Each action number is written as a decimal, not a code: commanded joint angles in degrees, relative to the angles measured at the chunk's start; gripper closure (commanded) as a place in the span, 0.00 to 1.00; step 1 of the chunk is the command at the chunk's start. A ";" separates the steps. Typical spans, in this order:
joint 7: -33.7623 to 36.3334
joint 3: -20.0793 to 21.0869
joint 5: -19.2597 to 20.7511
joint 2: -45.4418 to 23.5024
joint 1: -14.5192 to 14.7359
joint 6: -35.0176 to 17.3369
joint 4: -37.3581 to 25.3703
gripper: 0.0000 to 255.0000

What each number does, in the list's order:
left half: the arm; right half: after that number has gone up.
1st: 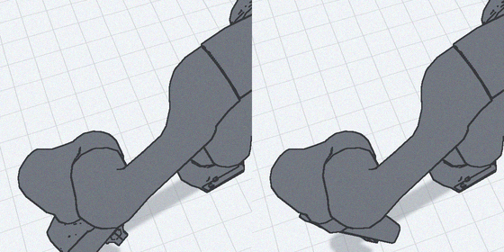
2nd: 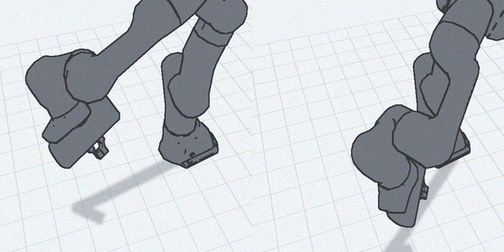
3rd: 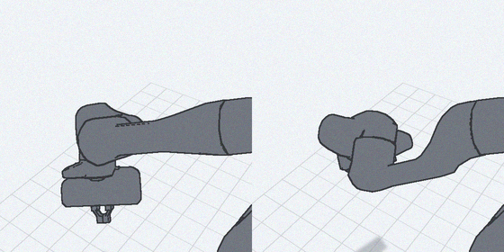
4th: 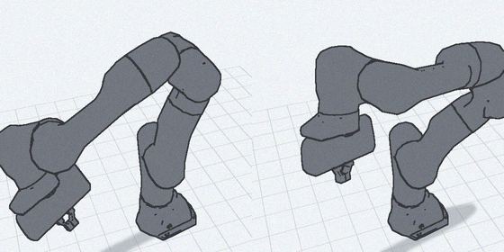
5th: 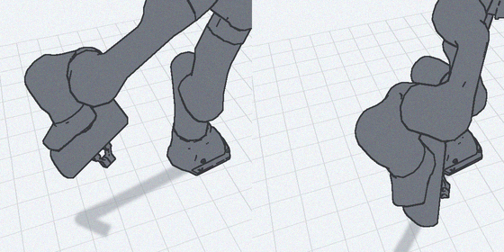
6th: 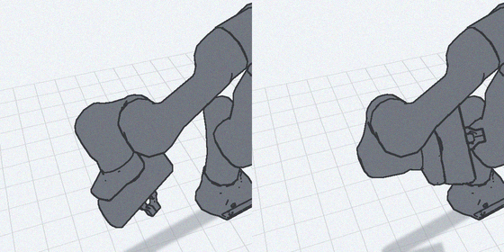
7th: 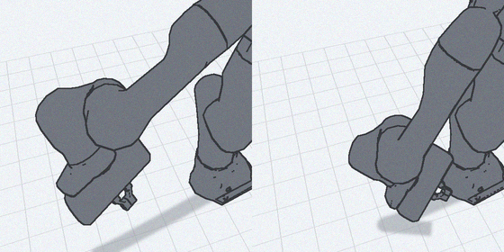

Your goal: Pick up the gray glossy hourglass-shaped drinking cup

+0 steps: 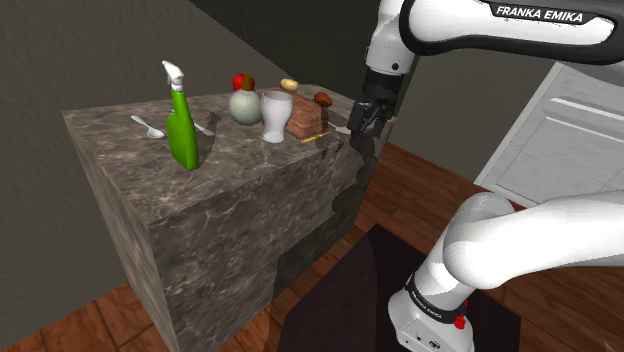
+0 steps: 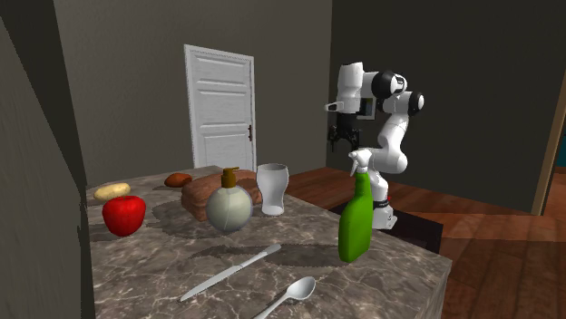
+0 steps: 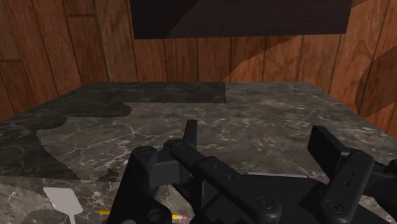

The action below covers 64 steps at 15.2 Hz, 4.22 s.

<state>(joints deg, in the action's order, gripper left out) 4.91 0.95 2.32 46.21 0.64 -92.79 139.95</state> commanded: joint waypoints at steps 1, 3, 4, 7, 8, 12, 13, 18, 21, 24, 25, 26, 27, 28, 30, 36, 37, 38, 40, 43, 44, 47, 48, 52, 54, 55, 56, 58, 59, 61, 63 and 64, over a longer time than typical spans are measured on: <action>0.00 0.00 0.00 0.00 0.00 0.00 0.00 0.00; 0.14 -0.19 -0.42 -4.71 -0.03 -2.30 -2.67 0.00; 0.19 -0.29 -0.63 -7.04 -0.03 -3.32 -4.10 0.00; 0.27 -0.58 -1.32 -13.95 -0.01 -5.91 -8.80 0.00; 0.27 -0.68 -1.56 -16.22 -0.01 -6.61 -10.49 0.00; 0.20 -1.08 -2.61 -25.18 0.07 -8.64 -17.93 0.00; 0.17 -1.18 -2.89 -27.40 0.08 -8.96 -19.96 0.00; -0.09 -1.66 -4.43 -38.49 0.11 -9.40 -31.22 0.00; -0.25 -1.90 -5.44 -45.28 0.05 -8.74 -39.03 0.00; -0.36 -2.06 -6.49 -52.36 -0.12 -7.30 -47.89 0.00; -0.37 -2.10 -6.85 -54.83 -0.20 -6.63 -51.15 0.00; -0.37 -2.12 -7.20 -57.37 -0.31 -5.84 -54.59 0.00; -0.34 -2.12 -7.55 -60.00 -0.43 -4.93 -58.25 0.00; -0.33 -2.11 -7.61 -60.46 -0.46 -4.76 -58.90 0.00; -0.45 -2.10 -7.62 -60.21 -0.44 -6.41 -57.00 0.00; -0.79 -2.08 -7.69 -59.90 -0.39 -10.81 -52.27 0.00; -0.79 -2.08 -7.69 -59.91 -0.39 -10.81 -52.29 0.00; -0.81 -2.08 -7.70 -59.86 -0.40 -10.84 -52.21 1.00; -0.79 -2.07 -7.69 -59.83 -0.38 -10.86 -52.15 1.00; -0.78 -2.07 -7.69 -59.83 -0.37 -10.88 -52.13 1.00; -0.78 -2.07 -7.69 -59.81 -0.38 -10.84 -52.15 1.00; -0.79 -2.07 -7.69 -59.91 -0.39 -10.80 -52.29 1.00; -0.73 -2.08 -7.68 -59.93 -0.40 -10.03 -53.08 1.00; -0.49 -2.09 -7.63 -60.17 -0.44 -6.86 -56.50 1.00; -0.36 -2.10 -7.61 -60.39 -0.46 -5.23 -58.35 1.00; -0.30 -2.10 -7.61 -60.52 -0.47 -4.41 -59.31 1.00; -0.24 -2.10 -7.60 -60.67 -0.49 -3.57 -60.30 1.00; -0.11 -2.11 -7.59 -61.04 -0.52 -1.87 -62.37 1.00; -0.05 -2.11 -7.59 -61.25 -0.53 -1.00 -63.46 1.00; 0.08 -2.11 -7.60 -61.74 -0.57 0.77 -65.72 1.00; 0.16 -2.11 -7.60 -62.06 -0.59 1.82 -67.10 1.00; 0.16 -2.11 -7.60 -62.05 -0.59 1.81 -67.08 1.00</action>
